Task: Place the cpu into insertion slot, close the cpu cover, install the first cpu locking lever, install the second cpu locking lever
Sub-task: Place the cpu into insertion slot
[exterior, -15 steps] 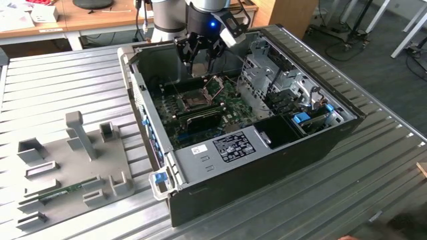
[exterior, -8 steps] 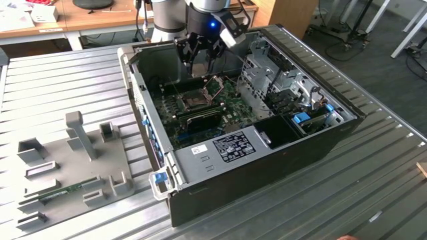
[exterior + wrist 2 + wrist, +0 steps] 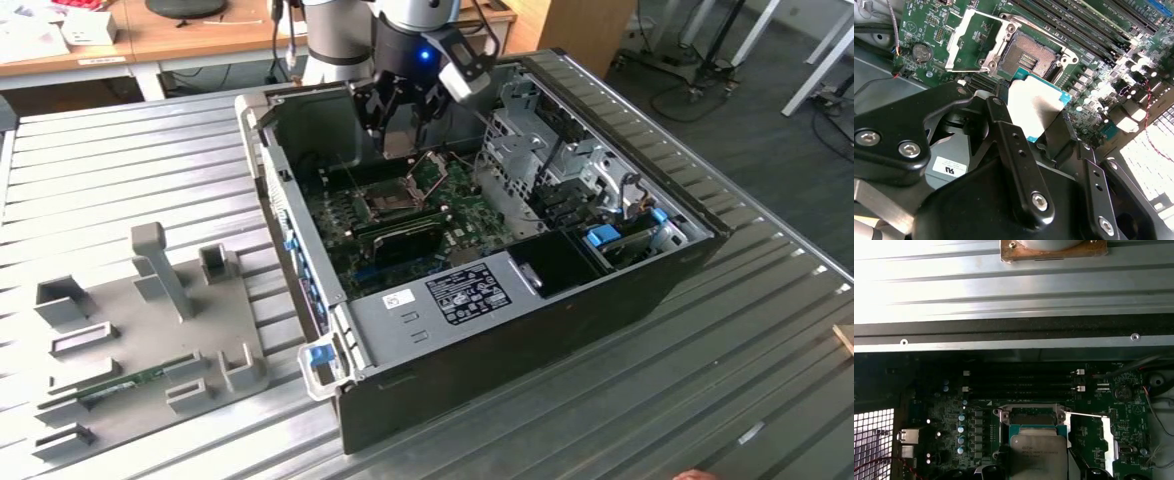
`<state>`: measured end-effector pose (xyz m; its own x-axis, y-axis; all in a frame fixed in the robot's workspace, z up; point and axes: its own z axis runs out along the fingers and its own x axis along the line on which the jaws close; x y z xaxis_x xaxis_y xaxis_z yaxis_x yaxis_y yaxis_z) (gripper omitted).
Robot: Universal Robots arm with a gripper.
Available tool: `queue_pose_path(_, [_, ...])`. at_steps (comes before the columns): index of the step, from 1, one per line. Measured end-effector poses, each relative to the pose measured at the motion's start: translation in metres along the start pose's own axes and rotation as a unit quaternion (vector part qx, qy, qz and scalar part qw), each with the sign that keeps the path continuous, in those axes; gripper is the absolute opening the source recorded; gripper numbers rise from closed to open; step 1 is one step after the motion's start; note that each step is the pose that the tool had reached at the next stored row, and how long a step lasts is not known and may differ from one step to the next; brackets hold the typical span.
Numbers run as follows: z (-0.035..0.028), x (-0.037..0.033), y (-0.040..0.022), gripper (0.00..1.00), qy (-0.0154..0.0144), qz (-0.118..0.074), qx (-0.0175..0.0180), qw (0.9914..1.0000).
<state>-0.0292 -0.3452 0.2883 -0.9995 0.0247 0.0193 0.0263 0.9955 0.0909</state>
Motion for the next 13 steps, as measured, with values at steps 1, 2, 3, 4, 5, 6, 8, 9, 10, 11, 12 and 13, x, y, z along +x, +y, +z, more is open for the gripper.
queue_pose_path(1, [0.0014, 0.0, -0.0001, 0.54, 0.0, 0.0, 0.0, 1.0])
queue_pose_path(2, [0.0029, 0.0, -0.0003, 0.54, 0.0, 0.0, 0.0001, 1.0])
queue_pose_path(3, [0.0043, -0.0001, -0.0004, 0.54, 0.0, 0.0, 0.0001, 1.0])
queue_pose_path(4, [0.0055, -0.0001, -0.0005, 0.54, 0.0, 0.0, 0.0001, 1.0])
queue_pose_path(5, [0.0063, -0.0001, -0.0006, 0.54, 0.0, 0.0, 0.0001, 1.0])
queue_pose_path(6, [0.0065, -0.0001, -0.0006, 0.54, 0.0, 0.0, 0.0002, 1.0])
queue_pose_path(8, [0.0065, -0.0001, -0.0006, 0.54, 0.0, 0.0, 0.0002, 1.0])
queue_pose_path(9, [0.008, -0.0002, -0.0007, 0.54, 0.0, 0.0, 0.0001, 1.0])
queue_pose_path(10, [0.0095, -0.0002, -0.0009, 0.54, 0.0, 0.0, 0.0002, 1.0])
queue_pose_path(11, [0.0095, -0.0002, -0.0009, 0.54, 0.0, 0.0, 0.0002, 1.0])
queue_pose_path(12, [0.0095, -0.0002, -0.0009, 0.54, 0.0, 0.0, 0.0002, 1.0])
queue_pose_path(13, [0.0095, -0.0002, -0.0009, 0.54, 0.0, 0.0, 0.0001, 1.0])
